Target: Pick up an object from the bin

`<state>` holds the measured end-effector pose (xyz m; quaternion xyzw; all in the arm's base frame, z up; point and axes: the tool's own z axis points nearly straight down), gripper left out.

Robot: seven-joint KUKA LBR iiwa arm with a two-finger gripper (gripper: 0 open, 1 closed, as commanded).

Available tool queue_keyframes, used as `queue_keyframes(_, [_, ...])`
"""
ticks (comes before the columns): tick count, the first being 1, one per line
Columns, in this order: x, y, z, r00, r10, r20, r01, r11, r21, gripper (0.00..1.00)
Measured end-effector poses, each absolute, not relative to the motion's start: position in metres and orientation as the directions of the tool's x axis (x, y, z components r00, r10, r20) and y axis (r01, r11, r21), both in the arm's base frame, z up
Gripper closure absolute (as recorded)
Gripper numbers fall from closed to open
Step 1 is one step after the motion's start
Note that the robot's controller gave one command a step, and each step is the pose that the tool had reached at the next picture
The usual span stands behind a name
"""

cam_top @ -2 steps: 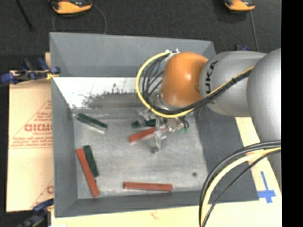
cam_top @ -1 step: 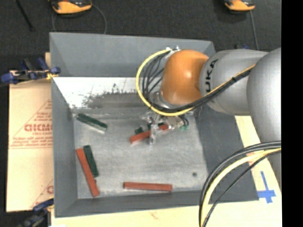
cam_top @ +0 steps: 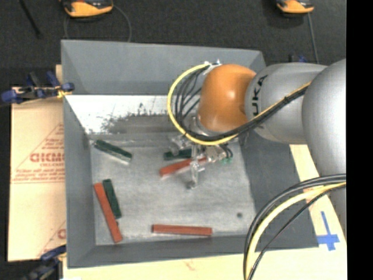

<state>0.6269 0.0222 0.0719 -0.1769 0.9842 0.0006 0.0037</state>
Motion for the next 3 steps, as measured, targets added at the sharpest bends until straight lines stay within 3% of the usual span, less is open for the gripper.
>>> queue_keyframes(1, [0.629,0.023,0.076,-0.937,-0.348,-0.014,-0.349,0.937,-0.001,1.0])
queue_keyframes(2, [0.631,0.016,0.22,-0.919,-0.395,-0.013,-0.395,0.919,-0.006,1.0])
queue_keyframes(3, [0.629,0.016,0.215,-0.919,-0.393,-0.005,-0.393,0.919,-0.001,0.0])
